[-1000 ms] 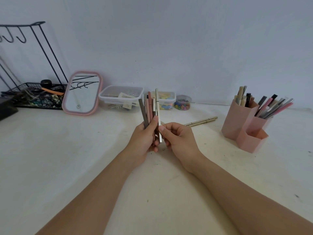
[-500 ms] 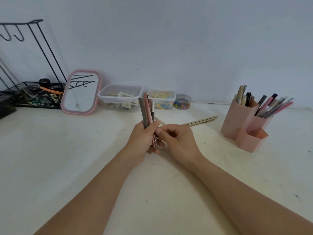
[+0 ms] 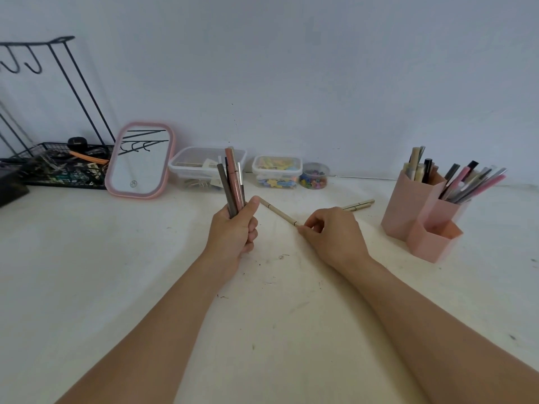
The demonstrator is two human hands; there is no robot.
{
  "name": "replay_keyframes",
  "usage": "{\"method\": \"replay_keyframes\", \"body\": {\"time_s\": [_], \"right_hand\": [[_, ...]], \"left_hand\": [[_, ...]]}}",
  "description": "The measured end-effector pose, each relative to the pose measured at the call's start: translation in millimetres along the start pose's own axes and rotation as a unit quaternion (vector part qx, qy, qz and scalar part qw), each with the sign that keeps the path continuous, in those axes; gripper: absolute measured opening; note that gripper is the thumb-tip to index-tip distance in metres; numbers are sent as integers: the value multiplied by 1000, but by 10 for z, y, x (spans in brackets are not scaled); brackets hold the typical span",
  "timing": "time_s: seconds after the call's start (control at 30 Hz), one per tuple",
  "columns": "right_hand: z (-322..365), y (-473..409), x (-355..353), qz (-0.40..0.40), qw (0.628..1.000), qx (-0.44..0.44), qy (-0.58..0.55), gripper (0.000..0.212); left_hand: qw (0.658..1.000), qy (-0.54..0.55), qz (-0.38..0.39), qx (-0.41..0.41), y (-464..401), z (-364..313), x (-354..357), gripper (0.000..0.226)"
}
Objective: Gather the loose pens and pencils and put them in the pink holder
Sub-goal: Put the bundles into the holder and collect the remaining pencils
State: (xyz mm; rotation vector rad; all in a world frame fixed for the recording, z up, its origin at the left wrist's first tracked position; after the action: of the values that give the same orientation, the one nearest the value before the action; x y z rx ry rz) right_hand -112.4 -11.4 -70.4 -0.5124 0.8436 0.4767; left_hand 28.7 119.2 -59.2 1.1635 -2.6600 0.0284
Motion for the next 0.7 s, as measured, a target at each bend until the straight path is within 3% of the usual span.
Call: {"method": "replay_keyframes", "body": {"time_s": [0.17,0.3,0.5,0.7], "right_hand": [[35,37,-9,1,991,17,-132,17],[126,145,12,26,963,52,-262,22],[347,296,42,85,904,33,-417,18],[451,373,91,120,876,-18,-467,16]], "left_hand": [[1000,-4,3,-9,-13,-2,-8,25],[1000,-12,7,-7,-4,-9,-1,29],[999,9,42,9,40,-4,49,35],[997,-17,56,52,60,38,112,52]]}}
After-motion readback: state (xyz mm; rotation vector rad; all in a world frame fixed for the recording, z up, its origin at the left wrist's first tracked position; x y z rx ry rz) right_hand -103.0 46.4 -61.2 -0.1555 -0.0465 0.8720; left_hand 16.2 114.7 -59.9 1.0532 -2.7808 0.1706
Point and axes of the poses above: each hand's wrist, its own y-axis away from the middle knuckle, its own x-axis out of the palm, z = x × y, the point moved 1 cm from there along -y, towards the middle knuckle, and after that the axes turned 1 degree about y, right-handed, at the moved point
